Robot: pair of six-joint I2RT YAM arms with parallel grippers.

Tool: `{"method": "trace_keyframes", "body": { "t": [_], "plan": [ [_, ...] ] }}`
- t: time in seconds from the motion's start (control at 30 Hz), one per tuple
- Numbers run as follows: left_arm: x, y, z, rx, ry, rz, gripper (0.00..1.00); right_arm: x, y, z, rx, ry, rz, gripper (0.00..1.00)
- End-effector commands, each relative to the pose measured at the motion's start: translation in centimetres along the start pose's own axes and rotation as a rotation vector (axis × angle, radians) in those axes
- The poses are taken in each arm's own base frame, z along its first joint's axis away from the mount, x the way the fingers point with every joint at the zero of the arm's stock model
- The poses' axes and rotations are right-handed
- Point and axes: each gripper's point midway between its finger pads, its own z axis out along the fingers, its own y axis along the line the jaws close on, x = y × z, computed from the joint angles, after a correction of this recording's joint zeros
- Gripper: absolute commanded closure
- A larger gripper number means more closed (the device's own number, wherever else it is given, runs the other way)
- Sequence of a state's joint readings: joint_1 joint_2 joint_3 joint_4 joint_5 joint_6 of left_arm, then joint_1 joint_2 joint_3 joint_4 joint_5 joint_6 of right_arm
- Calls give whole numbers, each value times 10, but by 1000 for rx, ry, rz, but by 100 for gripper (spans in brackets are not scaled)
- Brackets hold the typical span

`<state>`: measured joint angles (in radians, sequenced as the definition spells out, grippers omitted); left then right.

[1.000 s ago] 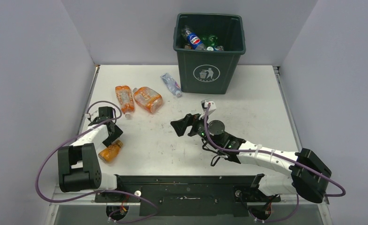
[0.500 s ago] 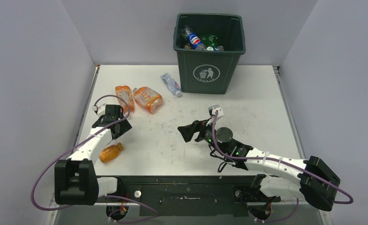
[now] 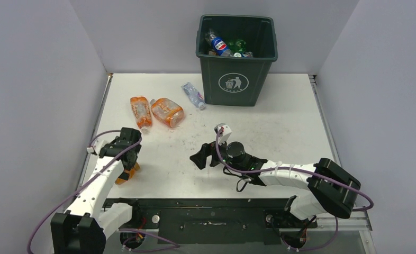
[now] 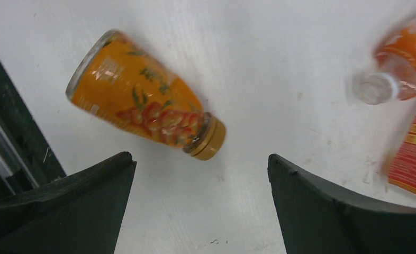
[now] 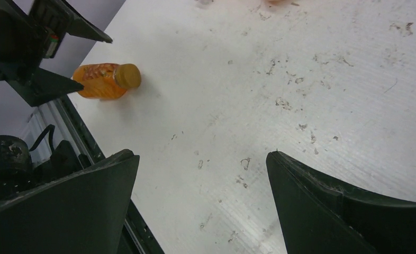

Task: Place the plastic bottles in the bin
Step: Pick up the plastic bottle at the center of the board.

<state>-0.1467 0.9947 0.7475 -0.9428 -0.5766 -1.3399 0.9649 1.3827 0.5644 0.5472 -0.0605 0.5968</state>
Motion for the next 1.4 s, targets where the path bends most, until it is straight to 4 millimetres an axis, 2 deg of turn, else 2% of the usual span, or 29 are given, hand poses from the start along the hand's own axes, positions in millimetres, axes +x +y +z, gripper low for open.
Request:
{"method": "trace_keyframes", "body": {
  "t": [0.0, 0.17, 0.33, 0.53, 0.63, 0.73, 0.83, 0.97, 1.07, 1.17, 1.3, 1.37],
  "plan": [
    [31, 45, 10, -185, 65, -221, 4, -30, 39, 7, -124, -62, 12, 5],
    [45, 54, 31, -179, 50, -336, 4, -26, 41, 7, -112, -43, -10, 5],
    [28, 44, 42, -222, -8, -367, 4, -24, 38, 5, -100, -30, -23, 5],
    [14, 24, 46, -170, -33, -376, 4, -23, 34, 3, -86, -31, -32, 5],
    [2, 6, 37, -100, -53, -324, 4, -23, 34, 3, -84, -27, -37, 5],
    [-19, -25, 14, 33, -128, -158, 4, -23, 34, 4, -83, -27, -41, 5],
    [-38, -37, -5, 72, -190, 3, 4, -23, 34, 10, -83, -19, -40, 5],
    [-63, -31, -21, 36, -268, 135, 4, -21, 41, 19, -107, -7, -19, 5],
    [-75, -19, -23, -27, -308, 216, 4, -15, 45, 28, -129, 16, 8, 5],
    [-86, 6, -10, -162, -291, 271, 4, -10, 51, 34, -156, 33, 30, 5],
    [-82, 33, 22, -301, -184, 345, 4, -5, 59, 41, -180, 50, 46, 5],
    [-80, 46, 32, -349, -156, 358, 4, -1, 62, 43, -192, 59, 54, 5]
  ]
}}
